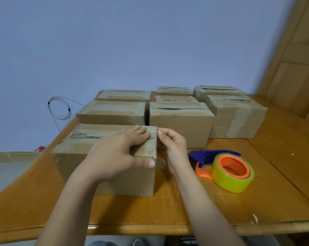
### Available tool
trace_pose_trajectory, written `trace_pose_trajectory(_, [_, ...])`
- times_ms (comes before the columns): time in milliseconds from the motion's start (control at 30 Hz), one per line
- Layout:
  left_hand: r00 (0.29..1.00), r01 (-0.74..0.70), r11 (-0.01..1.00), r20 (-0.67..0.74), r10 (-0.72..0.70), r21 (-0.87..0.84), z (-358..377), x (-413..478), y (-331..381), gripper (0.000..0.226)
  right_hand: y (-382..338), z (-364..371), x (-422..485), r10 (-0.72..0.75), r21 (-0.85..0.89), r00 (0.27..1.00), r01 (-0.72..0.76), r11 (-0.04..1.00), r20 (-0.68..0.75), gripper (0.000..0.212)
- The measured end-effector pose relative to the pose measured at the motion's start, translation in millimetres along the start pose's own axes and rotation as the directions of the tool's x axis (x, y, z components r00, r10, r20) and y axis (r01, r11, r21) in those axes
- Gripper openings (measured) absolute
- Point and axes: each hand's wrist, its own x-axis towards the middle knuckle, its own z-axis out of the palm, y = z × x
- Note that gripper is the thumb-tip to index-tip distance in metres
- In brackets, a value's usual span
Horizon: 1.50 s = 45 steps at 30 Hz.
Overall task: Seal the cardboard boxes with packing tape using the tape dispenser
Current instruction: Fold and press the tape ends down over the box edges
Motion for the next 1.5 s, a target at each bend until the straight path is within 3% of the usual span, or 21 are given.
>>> trace_pose_trajectory(300, [1.000,0.003,1.000,0.024,-0.003,-0.020,-1.4,0.2,2.0,0.079,-3.4,2.3,-13.0,-0.185,-0.147,0.983,0.180,0.973,-0.023,0.022])
trace_pose_trajectory(533, [1.000,0.016,0.999,0.026,-0.015,-0.034,-1.6,1.6,1.1,0.079,0.1,-1.0,-24.2,-0.245,-0.347,0.961,0.275,0.896,0.129,0.053])
trace_pose_trajectory(633, [0.999,0.024,0.999,0.027,-0.023,-0.027,-1.2,2.6,0.6,0.080,2.3,-2.2,-26.1,-0.257,-0.375,0.953,0.300,0.877,0.162,0.057])
trace_pose_trajectory(933, [0.999,0.020,1.000,0.032,-0.020,-0.012,-1.2,2.4,1.0,0.079,0.8,-13.6,-33.1,-0.191,-0.260,0.965,0.233,0.937,0.177,0.052])
trace_pose_trajectory(1167, [0.999,0.013,1.000,0.032,-0.013,-0.001,-1.1,0.8,0.9,0.078,-15.0,-21.7,-60.2,-0.330,-0.112,0.944,0.327,0.939,-0.016,0.045])
trace_pose_trajectory(1367, [1.000,0.016,1.000,0.027,-0.016,-0.004,-2.2,0.7,2.1,0.077,-20.7,-17.1,-86.1,-0.366,-0.323,0.916,0.401,0.857,0.166,0.033])
trace_pose_trajectory(1500, [1.000,0.017,1.000,0.022,-0.017,-0.026,-2.1,0.3,1.8,0.077,-15.0,-9.2,-91.7,-0.426,-0.412,0.897,0.435,0.801,0.120,0.030])
